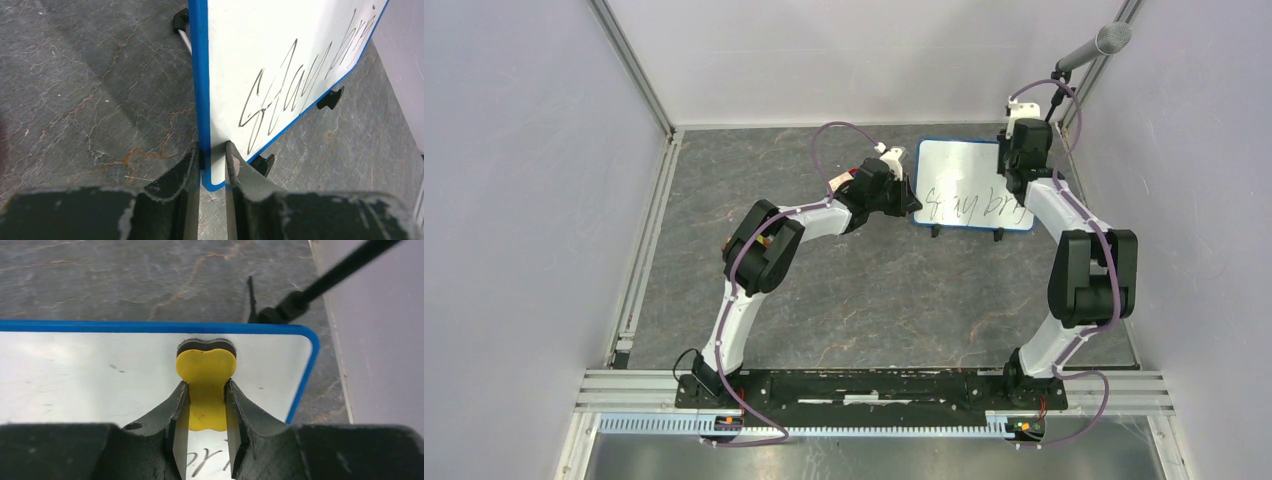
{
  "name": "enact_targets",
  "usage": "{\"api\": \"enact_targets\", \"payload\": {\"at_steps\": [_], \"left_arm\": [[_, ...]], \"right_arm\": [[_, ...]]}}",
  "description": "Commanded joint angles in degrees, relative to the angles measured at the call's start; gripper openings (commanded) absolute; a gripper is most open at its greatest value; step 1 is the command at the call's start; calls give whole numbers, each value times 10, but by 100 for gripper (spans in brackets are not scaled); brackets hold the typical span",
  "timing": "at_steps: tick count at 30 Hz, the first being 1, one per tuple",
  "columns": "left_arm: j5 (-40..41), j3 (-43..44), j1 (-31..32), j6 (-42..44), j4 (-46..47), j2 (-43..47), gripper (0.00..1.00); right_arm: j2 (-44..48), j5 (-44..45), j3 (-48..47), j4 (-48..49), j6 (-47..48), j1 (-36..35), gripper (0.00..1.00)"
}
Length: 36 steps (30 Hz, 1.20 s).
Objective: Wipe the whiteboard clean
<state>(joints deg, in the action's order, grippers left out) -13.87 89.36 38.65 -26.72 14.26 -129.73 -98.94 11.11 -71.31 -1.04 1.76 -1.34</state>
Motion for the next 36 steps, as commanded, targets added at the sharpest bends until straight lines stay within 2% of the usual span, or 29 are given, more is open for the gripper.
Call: {"api": "enact_targets", "payload": {"at_steps": [1, 5, 9, 11, 14, 17, 20, 26, 29, 31, 36], "left_arm": [[52, -19, -3, 43, -48, -6, 2], [51, -21, -3, 44, -44, -4, 2], [52, -22, -3, 44, -45, -5, 2], [52, -22, -3, 43, -44, -3, 2], [56, -27, -3, 42, -41, -2, 2], [56, -27, -3, 42, -41, -2, 2], [56, -27, -3, 42, -41, -2, 2], [53, -24, -3, 44, -42, -3, 2], [51, -25, -3, 44, -42, -3, 2], [51, -24, -3, 44, -42, -3, 2], [50, -24, -3, 44, -42, -3, 2]], "right_arm": [[5, 42, 20, -5, 11, 1, 33], [20, 3, 73, 35, -17, -39, 33], [33, 25, 132, 84, -15, -134, 33], [28, 24, 144, 101, -16, -173, 33], [12, -2, 143, 121, -31, -196, 33], [2, -11, 135, 120, -43, -196, 33], [20, 28, 156, 135, -32, -188, 33], [51, 59, 190, 119, -62, -91, 33], [56, 96, 203, 109, -60, -63, 33], [60, 116, 206, 107, -61, -59, 34], [62, 68, 205, 134, -81, -97, 34]]}}
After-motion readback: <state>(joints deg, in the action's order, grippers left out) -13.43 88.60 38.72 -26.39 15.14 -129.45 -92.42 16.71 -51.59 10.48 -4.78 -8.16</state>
